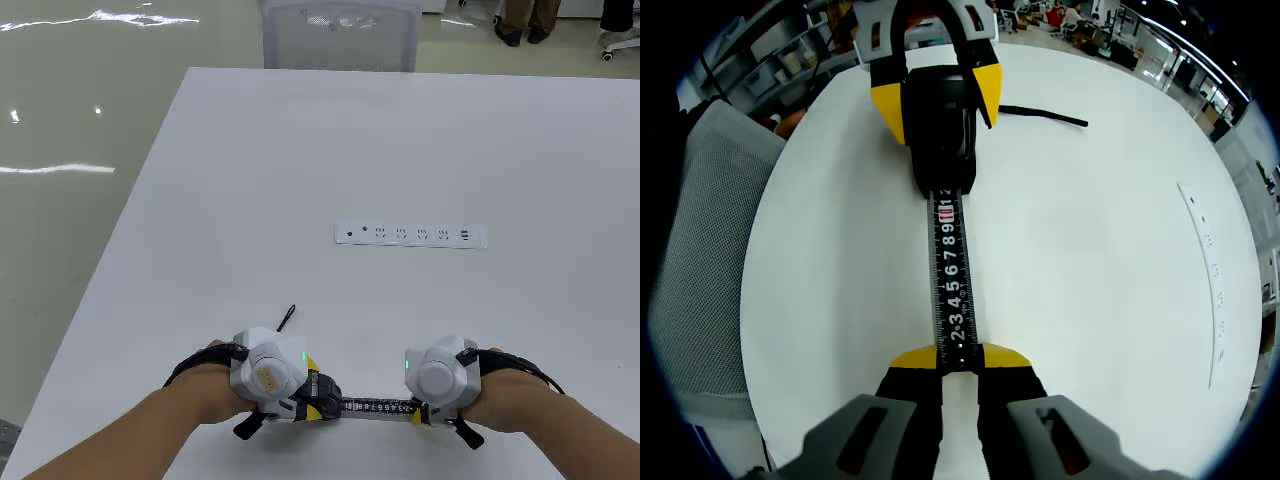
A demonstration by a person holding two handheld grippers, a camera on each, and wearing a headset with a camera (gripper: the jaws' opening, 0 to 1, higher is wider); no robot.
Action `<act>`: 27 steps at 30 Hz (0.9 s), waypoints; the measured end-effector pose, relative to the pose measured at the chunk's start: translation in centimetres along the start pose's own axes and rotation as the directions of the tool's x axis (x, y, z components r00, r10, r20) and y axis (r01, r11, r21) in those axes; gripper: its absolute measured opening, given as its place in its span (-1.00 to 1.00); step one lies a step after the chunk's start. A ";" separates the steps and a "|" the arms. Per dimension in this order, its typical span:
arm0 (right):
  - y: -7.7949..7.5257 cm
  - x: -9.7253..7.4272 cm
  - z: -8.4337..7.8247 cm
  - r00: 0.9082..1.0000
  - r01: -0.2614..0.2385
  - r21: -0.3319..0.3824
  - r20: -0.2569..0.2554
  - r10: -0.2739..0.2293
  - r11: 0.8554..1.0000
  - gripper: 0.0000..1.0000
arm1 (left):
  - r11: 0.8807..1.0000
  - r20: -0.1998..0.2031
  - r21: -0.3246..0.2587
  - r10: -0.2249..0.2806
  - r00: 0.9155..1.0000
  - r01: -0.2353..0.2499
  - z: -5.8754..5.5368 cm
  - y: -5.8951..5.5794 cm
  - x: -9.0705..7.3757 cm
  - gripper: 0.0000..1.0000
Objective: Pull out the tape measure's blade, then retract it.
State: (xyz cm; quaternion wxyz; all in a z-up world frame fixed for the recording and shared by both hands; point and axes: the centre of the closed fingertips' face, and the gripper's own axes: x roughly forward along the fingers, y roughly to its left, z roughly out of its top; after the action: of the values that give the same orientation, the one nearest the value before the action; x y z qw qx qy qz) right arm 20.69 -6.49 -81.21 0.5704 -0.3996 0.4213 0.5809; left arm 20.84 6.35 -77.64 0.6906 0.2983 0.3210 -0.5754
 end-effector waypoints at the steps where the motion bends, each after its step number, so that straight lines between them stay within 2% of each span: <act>1: 0.0 0.0 0.0 1.000 0.000 0.001 -0.001 0.000 1.000 -0.79 | 1.000 -0.001 0.001 0.000 1.000 0.000 0.0 0.0 0.0 -0.40; 27: -0.2 -0.4 -1.5 1.000 0.010 0.008 -0.008 -0.010 1.000 -0.79 | 1.000 -0.007 0.007 0.006 1.000 -0.006 0.0 -0.1 0.0 -0.40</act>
State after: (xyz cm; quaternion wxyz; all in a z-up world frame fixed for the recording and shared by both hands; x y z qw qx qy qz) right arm 20.91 -8.07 -81.33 0.5732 -0.4019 0.4239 0.5746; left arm 20.75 6.29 -77.65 0.6900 0.3038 0.3207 -0.5734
